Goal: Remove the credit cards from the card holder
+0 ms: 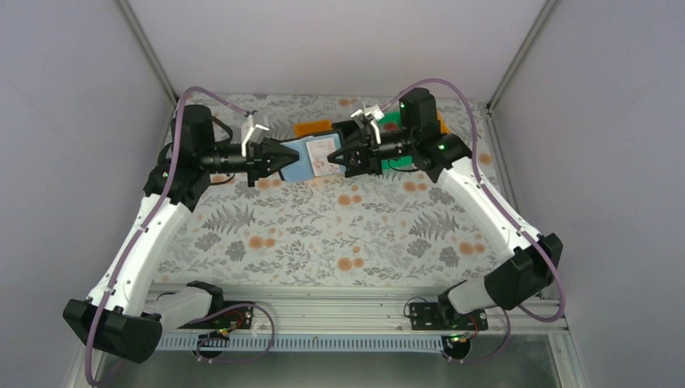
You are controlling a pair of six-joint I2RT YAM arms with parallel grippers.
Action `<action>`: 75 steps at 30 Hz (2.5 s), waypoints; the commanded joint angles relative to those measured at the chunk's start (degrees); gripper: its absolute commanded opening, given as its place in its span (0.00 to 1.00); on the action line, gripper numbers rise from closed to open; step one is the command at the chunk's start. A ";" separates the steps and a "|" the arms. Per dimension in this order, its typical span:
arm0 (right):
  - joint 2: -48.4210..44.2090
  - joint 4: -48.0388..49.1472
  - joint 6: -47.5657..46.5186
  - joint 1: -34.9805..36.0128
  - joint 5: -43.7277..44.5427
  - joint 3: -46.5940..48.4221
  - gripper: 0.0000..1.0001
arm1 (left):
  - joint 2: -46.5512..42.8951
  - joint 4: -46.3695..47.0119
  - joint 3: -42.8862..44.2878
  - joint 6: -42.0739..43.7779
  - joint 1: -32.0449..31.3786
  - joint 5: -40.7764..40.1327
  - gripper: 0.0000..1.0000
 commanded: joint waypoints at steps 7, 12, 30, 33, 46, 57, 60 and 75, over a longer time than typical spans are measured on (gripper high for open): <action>0.14 1.23 0.24 2.13 -1.67 2.57 0.08 | 1.66 4.36 0.46 -3.23 -2.90 -2.86 0.37; 0.66 0.39 -1.26 3.82 -2.06 3.72 0.06 | 2.76 6.23 -0.19 -5.27 -3.48 -3.25 0.39; 0.66 3.34 1.47 3.66 3.28 2.30 0.16 | 2.37 6.39 1.28 -6.89 -5.58 -1.51 0.02; -1.37 3.23 0.08 1.49 1.20 0.07 0.27 | 1.97 5.24 1.13 -5.77 -4.57 -1.62 0.02; -2.34 -4.15 -4.62 -2.25 -4.72 -0.87 0.21 | 1.08 2.12 0.94 -1.41 -2.99 -0.98 0.02; -2.69 -3.88 -4.42 -2.27 -3.51 -0.79 0.04 | 1.33 0.38 1.12 0.28 -2.81 1.00 0.02; -3.05 -4.46 -5.04 -2.65 -3.07 -0.86 0.04 | 1.52 -2.69 2.14 3.70 -2.71 1.00 0.02; -3.61 -6.22 -4.81 -4.42 1.36 -1.91 0.04 | 2.70 -6.44 2.96 5.10 2.83 -4.26 0.02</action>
